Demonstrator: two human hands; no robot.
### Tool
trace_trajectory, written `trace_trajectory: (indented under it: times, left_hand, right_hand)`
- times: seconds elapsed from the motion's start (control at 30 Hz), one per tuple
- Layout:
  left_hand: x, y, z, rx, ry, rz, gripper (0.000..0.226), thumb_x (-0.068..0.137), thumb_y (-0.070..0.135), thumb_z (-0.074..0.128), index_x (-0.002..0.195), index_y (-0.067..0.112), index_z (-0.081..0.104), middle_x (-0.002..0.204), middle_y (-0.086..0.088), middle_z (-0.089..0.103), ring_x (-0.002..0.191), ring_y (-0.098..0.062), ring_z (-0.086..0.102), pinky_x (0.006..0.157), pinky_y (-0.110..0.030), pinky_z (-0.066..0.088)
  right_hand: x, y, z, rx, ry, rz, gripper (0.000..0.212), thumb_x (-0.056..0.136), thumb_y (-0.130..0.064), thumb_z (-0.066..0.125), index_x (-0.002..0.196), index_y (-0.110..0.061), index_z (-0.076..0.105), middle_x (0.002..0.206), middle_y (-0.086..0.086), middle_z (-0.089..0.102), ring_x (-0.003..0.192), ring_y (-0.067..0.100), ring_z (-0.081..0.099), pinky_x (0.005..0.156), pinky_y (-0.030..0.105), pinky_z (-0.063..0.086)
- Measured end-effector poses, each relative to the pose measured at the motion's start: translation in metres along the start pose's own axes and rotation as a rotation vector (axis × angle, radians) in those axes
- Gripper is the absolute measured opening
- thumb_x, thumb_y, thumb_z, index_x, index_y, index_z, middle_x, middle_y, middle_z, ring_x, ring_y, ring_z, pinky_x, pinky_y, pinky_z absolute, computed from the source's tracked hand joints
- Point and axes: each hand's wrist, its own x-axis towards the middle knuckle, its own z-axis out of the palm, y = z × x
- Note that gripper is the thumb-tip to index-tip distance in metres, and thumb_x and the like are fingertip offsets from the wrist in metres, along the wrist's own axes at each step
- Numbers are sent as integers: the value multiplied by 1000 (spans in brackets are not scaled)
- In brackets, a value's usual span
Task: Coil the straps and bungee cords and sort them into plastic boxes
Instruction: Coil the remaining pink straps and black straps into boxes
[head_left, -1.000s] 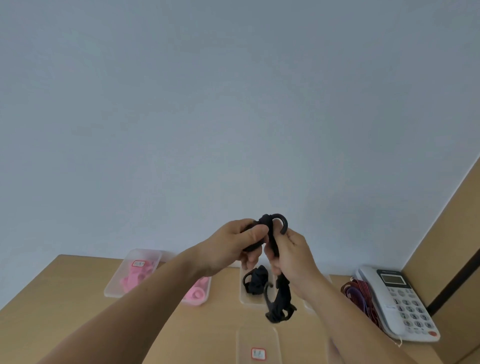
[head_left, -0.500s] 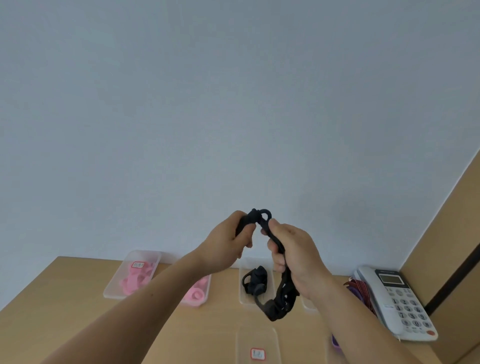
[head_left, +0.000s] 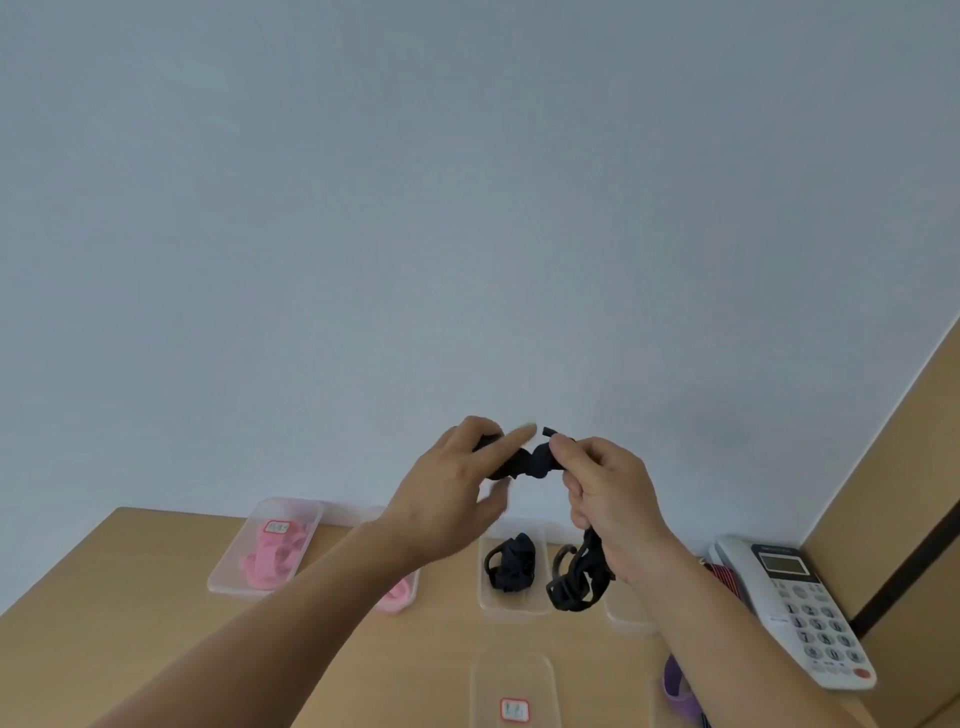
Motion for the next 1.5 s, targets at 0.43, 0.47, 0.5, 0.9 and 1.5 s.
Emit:
trace_trajectory:
  times: [0.43, 0.47, 0.5, 0.9, 1.5]
  left_hand:
    - [17, 12, -21, -805, -394, -621, 23, 99, 32, 56, 107, 12, 62, 74, 4, 64, 51, -16, 48, 52, -27, 42]
    - [16, 15, -17, -728, -334, -586, 17, 100, 30, 55, 111, 19, 63, 71, 10, 62, 54, -13, 49, 53, -24, 43]
    - [15, 18, -13, -650, -269, -536, 13, 101, 29, 55, 111, 28, 61, 69, 15, 60, 55, -8, 49, 55, -19, 42]
    - [-2, 4, 17, 325, -105, -56, 65, 85, 8, 69, 145, 4, 44, 88, -8, 56, 72, -25, 55, 54, -32, 46]
    - [14, 14, -16, -1102, -487, -741, 24, 93, 29, 56, 102, 8, 62, 94, -15, 74, 63, -24, 65, 57, -28, 52]
  right_hand:
    - [2, 18, 10, -31, 28, -64, 28, 95, -40, 59, 85, -16, 71, 63, 0, 63, 42, 13, 43, 42, 22, 37]
    - [0, 19, 15, -46, 46, -37, 34, 96, -45, 56, 86, -14, 69, 63, -1, 65, 42, 13, 46, 41, 21, 38]
    - [-2, 21, 20, -56, 51, -13, 39, 98, -48, 51, 88, -14, 67, 61, -1, 65, 42, 12, 48, 41, 20, 39]
    - [-10, 15, 43, 32, -33, 148, 42, 99, -47, 46, 94, -9, 64, 84, 0, 74, 53, 13, 55, 56, 29, 46]
    - [-8, 15, 24, 137, 27, -16, 36, 94, -46, 59, 83, -15, 72, 55, 0, 50, 50, 16, 44, 52, 29, 41]
